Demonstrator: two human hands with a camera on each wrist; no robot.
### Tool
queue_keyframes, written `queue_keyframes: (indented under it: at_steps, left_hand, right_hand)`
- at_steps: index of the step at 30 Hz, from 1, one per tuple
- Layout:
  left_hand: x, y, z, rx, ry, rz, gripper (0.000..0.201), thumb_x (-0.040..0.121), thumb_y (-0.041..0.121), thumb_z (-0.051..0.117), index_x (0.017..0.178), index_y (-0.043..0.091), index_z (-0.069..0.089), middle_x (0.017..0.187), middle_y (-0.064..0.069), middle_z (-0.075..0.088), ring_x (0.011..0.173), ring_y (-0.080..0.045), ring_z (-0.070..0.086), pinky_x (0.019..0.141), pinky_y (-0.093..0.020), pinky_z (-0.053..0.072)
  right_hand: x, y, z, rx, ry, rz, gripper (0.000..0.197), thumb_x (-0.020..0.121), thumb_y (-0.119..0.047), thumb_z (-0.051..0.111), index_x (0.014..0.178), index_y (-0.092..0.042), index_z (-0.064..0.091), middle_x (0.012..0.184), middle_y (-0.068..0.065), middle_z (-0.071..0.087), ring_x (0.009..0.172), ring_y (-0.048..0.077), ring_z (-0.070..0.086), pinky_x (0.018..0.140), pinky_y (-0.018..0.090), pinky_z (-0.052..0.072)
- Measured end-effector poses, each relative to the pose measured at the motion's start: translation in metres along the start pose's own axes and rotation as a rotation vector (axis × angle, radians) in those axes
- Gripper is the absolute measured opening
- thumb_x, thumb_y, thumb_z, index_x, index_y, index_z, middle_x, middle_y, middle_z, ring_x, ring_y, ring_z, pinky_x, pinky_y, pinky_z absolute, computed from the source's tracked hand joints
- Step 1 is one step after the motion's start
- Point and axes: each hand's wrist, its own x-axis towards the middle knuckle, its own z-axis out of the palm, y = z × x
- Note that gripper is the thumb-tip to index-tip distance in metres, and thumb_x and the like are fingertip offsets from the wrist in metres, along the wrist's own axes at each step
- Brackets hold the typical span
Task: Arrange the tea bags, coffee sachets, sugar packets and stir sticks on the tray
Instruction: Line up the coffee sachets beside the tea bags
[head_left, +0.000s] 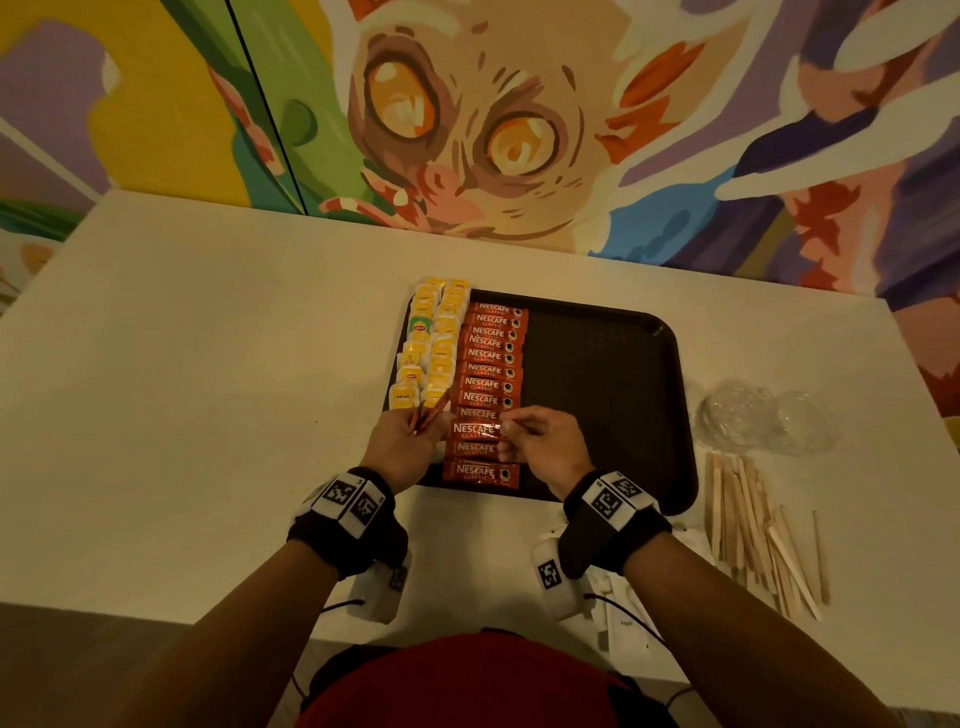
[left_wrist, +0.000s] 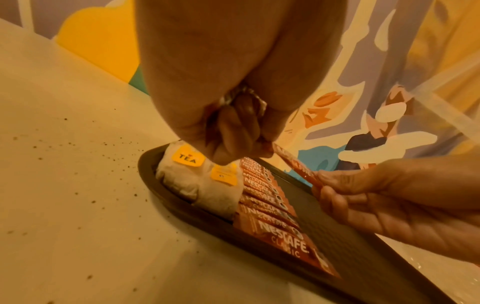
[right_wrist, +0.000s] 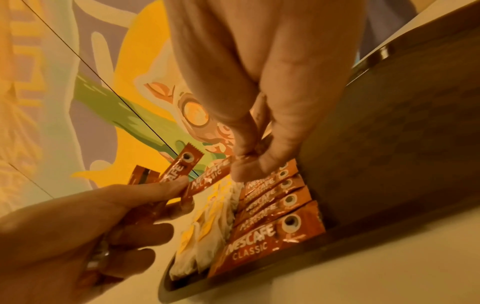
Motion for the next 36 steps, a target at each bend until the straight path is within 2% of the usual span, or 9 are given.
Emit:
queue_keyframes:
  at_steps: [5,8,11,15,18,23,28,34,36]
  left_hand:
    - [0.008,-0.011,-0.002,0.094,0.094,-0.089,0.021,0.094,0.032,0.060,0.088,0.014,0.068,0.091,-0.004,0.069,0.086,-0.023,0.065,0.082,-0.037,0.054]
    - [0.009,-0.016,-0.005,0.094,0.132,-0.126,0.027,0.093,0.031,0.061,0.072,0.014,0.067,0.081,-0.005,0.068,0.077,-0.026,0.063,0.077,-0.038,0.054]
    - [0.009,-0.018,-0.007,0.083,0.116,-0.123,0.026,0.092,0.032,0.062,0.072,0.016,0.066,0.080,-0.002,0.068,0.073,-0.023,0.063,0.075,-0.037,0.054]
    - [0.007,-0.016,-0.008,0.089,0.094,-0.114,0.029,0.093,0.035,0.061,0.069,0.018,0.063,0.069,0.000,0.062,0.060,-0.018,0.054,0.066,-0.033,0.046]
    - [0.006,-0.015,-0.009,0.082,0.078,-0.107,0.026,0.093,0.035,0.061,0.075,0.017,0.063,0.077,-0.001,0.064,0.065,-0.020,0.055,0.070,-0.034,0.049]
    - [0.006,-0.014,-0.008,0.087,0.041,-0.088,0.026,0.093,0.036,0.060,0.097,0.011,0.066,0.086,-0.002,0.063,0.074,-0.021,0.057,0.075,-0.036,0.052]
    - [0.005,-0.012,-0.006,0.120,0.002,-0.070,0.016,0.094,0.036,0.059,0.099,0.021,0.060,0.090,0.000,0.063,0.079,-0.021,0.058,0.078,-0.039,0.053]
    - [-0.007,0.002,-0.004,0.027,-0.161,-0.013,0.021,0.096,0.029,0.056,0.116,0.028,0.049,0.100,0.007,0.060,0.079,-0.007,0.056,0.071,-0.026,0.049]
    - [-0.010,0.007,-0.005,0.028,-0.241,-0.015,0.019,0.096,0.030,0.055,0.113,0.030,0.047,0.101,0.007,0.061,0.079,-0.008,0.059,0.060,-0.020,0.050]
  right_hand:
    - [0.009,0.011,-0.003,-0.211,0.058,0.020,0.003,0.092,-0.025,0.065,0.095,-0.026,0.065,0.106,-0.002,0.069,0.095,0.015,0.066,0.087,0.039,0.058]
    - [0.013,0.016,-0.005,-0.272,0.091,0.048,0.010,0.093,-0.023,0.065,0.101,-0.020,0.069,0.111,0.000,0.069,0.103,0.016,0.065,0.093,0.038,0.055]
    - [0.016,0.019,-0.006,-0.313,0.101,0.083,0.011,0.093,-0.022,0.066,0.102,-0.018,0.070,0.111,0.001,0.069,0.104,0.015,0.064,0.091,0.034,0.054]
    - [0.017,0.019,-0.003,-0.352,0.068,0.116,0.011,0.092,-0.022,0.066,0.103,-0.018,0.068,0.115,0.002,0.068,0.106,0.018,0.064,0.095,0.038,0.053]
    - [0.017,0.019,-0.001,-0.397,0.047,0.103,0.013,0.092,-0.024,0.067,0.104,-0.019,0.067,0.115,0.002,0.067,0.107,0.018,0.063,0.092,0.035,0.053]
    - [0.014,0.020,0.000,-0.432,0.063,0.069,0.011,0.089,-0.025,0.071,0.097,-0.021,0.064,0.101,-0.002,0.065,0.091,0.011,0.061,0.078,0.026,0.052]
    - [0.013,0.021,0.001,-0.409,0.099,0.077,0.015,0.087,-0.025,0.073,0.096,-0.020,0.062,0.101,0.000,0.067,0.086,0.010,0.062,0.064,0.019,0.049]
    - [0.013,0.019,-0.001,-0.387,0.108,0.061,0.014,0.091,-0.029,0.067,0.100,-0.020,0.060,0.107,0.001,0.068,0.097,0.016,0.067,0.083,0.032,0.057]
    - [0.011,0.014,-0.001,-0.364,0.106,0.007,0.018,0.095,-0.034,0.061,0.103,-0.019,0.061,0.109,0.000,0.067,0.099,0.015,0.066,0.084,0.031,0.056]
